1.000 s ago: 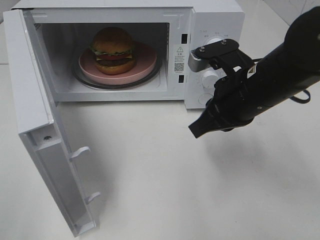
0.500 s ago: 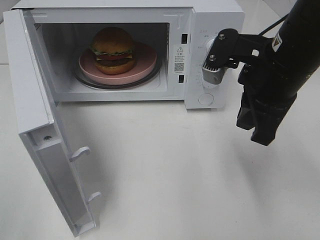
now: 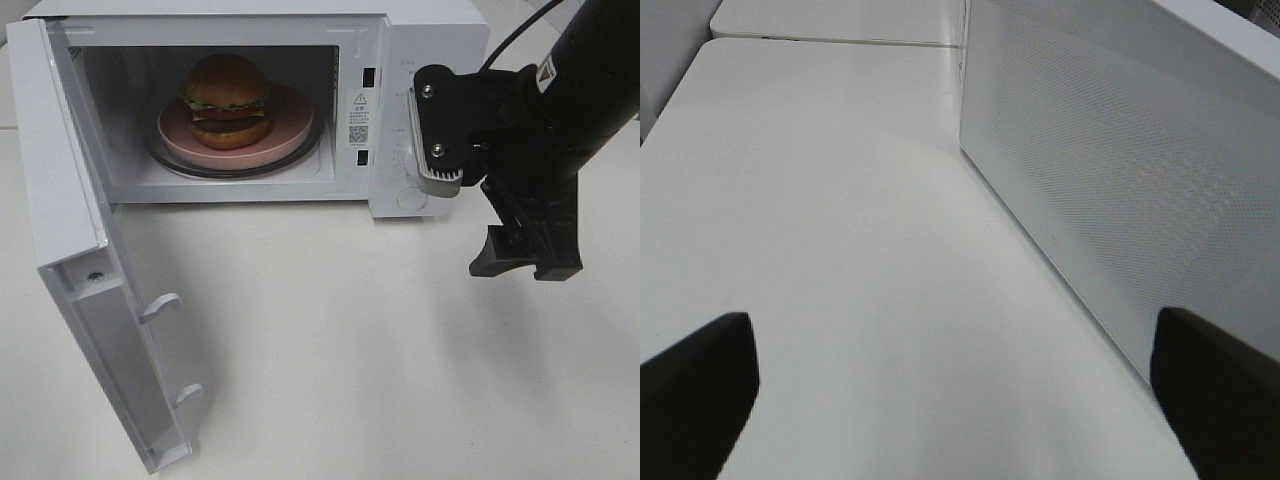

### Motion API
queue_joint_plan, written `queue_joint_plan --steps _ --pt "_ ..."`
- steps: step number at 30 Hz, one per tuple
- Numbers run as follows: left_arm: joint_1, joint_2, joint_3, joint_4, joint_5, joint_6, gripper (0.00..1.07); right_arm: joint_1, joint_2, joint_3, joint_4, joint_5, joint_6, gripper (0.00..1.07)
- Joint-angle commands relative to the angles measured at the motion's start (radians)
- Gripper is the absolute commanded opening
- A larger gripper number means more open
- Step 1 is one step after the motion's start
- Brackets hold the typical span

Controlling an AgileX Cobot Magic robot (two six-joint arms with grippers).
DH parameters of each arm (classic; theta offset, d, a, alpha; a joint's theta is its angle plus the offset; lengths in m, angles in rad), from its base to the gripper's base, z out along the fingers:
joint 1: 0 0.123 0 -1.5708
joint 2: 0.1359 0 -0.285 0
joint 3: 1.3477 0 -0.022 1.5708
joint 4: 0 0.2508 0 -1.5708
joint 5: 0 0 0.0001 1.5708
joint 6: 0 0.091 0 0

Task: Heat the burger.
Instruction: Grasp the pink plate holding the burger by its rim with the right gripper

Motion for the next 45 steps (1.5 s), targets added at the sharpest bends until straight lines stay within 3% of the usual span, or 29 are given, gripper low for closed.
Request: queue_joint_plan --steps 1,5,14,18,23,45 --pt "0.002 -0.017 0.001 -0.004 -0.011 -0.006 1.0 0.0 -0.001 -0.005 -0.027 -0.022 0.025 0.95" --pt "0.002 -0.017 0.001 -0.004 -0.011 -0.006 1.0 0.001 -0.001 -0.005 -0.056 -0.051 0.026 0.94" --pt "0.002 -0.017 0.001 -0.004 -0.011 -0.006 1.0 0.109 0.023 -0.013 -0.18 -0.166 0.059 0.92" --pt "0.002 -0.017 0.001 -0.004 -0.011 -0.006 1.0 0.132 0.059 -0.035 -0.18 -0.188 0.059 0.91" --pt "0.002 -0.017 0.001 -0.004 -0.011 -0.006 1.0 0.173 0.139 -0.106 -0.207 -0.226 0.061 0.9" --pt "0.002 -0.017 0.001 -0.004 -0.011 -0.006 1.0 0.197 0.411 -0.364 -0.21 -0.28 0.072 0.87"
